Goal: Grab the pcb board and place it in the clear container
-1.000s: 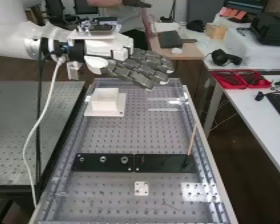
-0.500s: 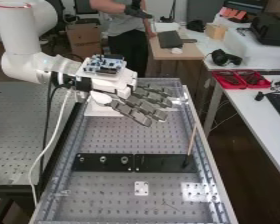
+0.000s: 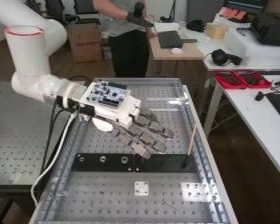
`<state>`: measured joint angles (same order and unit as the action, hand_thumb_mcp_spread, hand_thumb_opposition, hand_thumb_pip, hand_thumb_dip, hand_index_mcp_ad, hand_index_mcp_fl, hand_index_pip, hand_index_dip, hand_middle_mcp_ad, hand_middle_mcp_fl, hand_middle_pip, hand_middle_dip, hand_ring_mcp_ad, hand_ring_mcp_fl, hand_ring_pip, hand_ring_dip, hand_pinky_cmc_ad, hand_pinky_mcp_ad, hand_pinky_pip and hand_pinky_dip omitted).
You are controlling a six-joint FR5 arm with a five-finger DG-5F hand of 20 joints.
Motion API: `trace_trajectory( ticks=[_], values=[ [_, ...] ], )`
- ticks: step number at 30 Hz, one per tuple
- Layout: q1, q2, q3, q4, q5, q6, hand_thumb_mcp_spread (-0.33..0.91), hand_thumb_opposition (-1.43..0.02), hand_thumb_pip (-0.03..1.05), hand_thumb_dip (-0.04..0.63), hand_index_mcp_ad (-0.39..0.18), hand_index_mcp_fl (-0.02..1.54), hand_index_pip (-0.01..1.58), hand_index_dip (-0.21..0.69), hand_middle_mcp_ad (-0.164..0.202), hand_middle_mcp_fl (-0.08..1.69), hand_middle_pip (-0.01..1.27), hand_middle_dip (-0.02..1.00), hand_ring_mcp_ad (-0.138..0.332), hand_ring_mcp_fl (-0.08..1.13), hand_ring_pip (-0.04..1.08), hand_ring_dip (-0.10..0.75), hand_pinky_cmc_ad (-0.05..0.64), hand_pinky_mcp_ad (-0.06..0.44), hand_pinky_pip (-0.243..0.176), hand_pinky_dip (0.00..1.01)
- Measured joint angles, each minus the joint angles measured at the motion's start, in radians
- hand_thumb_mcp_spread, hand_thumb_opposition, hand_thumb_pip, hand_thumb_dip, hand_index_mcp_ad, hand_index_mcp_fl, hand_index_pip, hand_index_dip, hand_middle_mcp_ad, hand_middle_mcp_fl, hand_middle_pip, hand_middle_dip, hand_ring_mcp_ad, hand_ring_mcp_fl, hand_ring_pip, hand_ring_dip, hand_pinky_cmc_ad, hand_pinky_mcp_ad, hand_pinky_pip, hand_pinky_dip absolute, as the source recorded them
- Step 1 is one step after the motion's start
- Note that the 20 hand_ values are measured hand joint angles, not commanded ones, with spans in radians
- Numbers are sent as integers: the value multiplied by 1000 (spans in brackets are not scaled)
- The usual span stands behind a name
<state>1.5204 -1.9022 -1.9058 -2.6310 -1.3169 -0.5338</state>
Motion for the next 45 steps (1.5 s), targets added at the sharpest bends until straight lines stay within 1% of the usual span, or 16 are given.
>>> trace_trajectory(
  ticks=[3, 6, 10, 11, 13, 18, 20, 22, 24, 27, 30, 31, 33, 38, 41, 45],
  values=[
    [-9, -18, 7, 8, 4, -9, 353, -817, 620, 188, -24, 70, 1122, 91, 80, 19, 143, 77, 227, 2, 91, -14, 351, 258, -126, 461],
    [-18, -38, 16, 13, 4, -14, 377, -836, 620, 195, -24, 58, 1236, 91, 75, 17, 143, 79, 229, 2, 91, -14, 349, 257, -126, 461],
    [-28, -68, 30, 19, -4, -35, 374, -852, 625, 206, -42, 38, 1311, 94, 73, 16, 140, 80, 229, 2, 91, -17, 349, 255, -126, 461],
    [-30, -76, 33, 24, -8, -45, 370, -852, 625, 206, -44, 38, 1346, 91, 59, 21, 140, 77, 227, 2, 91, -14, 349, 253, -126, 457],
    [-32, -86, 37, 31, -12, -63, 386, -848, 627, 206, -45, 24, 1379, 91, 47, 21, 140, 77, 211, 2, 91, -14, 349, 246, -126, 450],
    [-41, -126, 55, 41, -29, -113, 398, -864, 641, 225, -72, 21, 1492, 94, 51, 23, 145, 91, 211, 2, 91, -14, 349, 250, -124, 407],
    [-46, -140, 64, 41, -39, -131, 405, -876, 641, 237, -73, 23, 1527, 94, 51, 23, 145, 91, 211, 0, 91, -14, 349, 229, -126, 405],
    [-51, -149, 73, 37, -48, -149, 405, -878, 641, 237, -73, 21, 1539, 101, 51, 19, 145, 91, 211, 0, 94, -14, 349, 230, -124, 405],
    [-56, -158, 85, 27, -60, -167, 405, -878, 648, 244, -73, 23, 1557, 99, 51, 23, 145, 93, 211, 0, 94, -12, 349, 215, -126, 393],
    [-65, -165, 98, 13, -79, -189, 401, -880, 648, 251, -84, 24, 1560, 113, 47, 23, 145, 93, 211, 2, 94, -12, 349, 216, -124, 389],
    [-68, -165, 100, 14, -86, -211, 415, -876, 648, 253, -87, 24, 1555, 112, 51, 23, 145, 94, 211, 2, 91, -5, 349, 218, -124, 377],
    [-70, -165, 101, 14, -90, -222, 415, -876, 648, 253, -87, 24, 1555, 113, 42, 24, 145, 94, 211, 2, 93, -5, 349, 208, -124, 377],
    [-73, -164, 102, 14, -94, -234, 417, -876, 648, 253, -89, 24, 1557, 113, 42, 24, 145, 94, 215, 2, 91, -5, 347, 199, -124, 375],
    [-74, -161, 103, 14, -103, -269, 417, -876, 648, 253, -96, 24, 1557, 113, 42, 24, 145, 108, 215, 2, 91, -5, 347, 197, -124, 360],
    [-72, -156, 101, 17, -109, -327, 417, -876, 648, 253, -98, 51, 1557, 113, 40, 24, 145, 108, 211, 2, 91, -5, 347, 199, -120, 358],
    [-69, -151, 99, 26, -115, -362, 417, -876, 648, 253, -101, 56, 1555, 113, 44, 24, 145, 108, 215, 0, 91, -5, 351, 195, -113, 358]
  ],
)
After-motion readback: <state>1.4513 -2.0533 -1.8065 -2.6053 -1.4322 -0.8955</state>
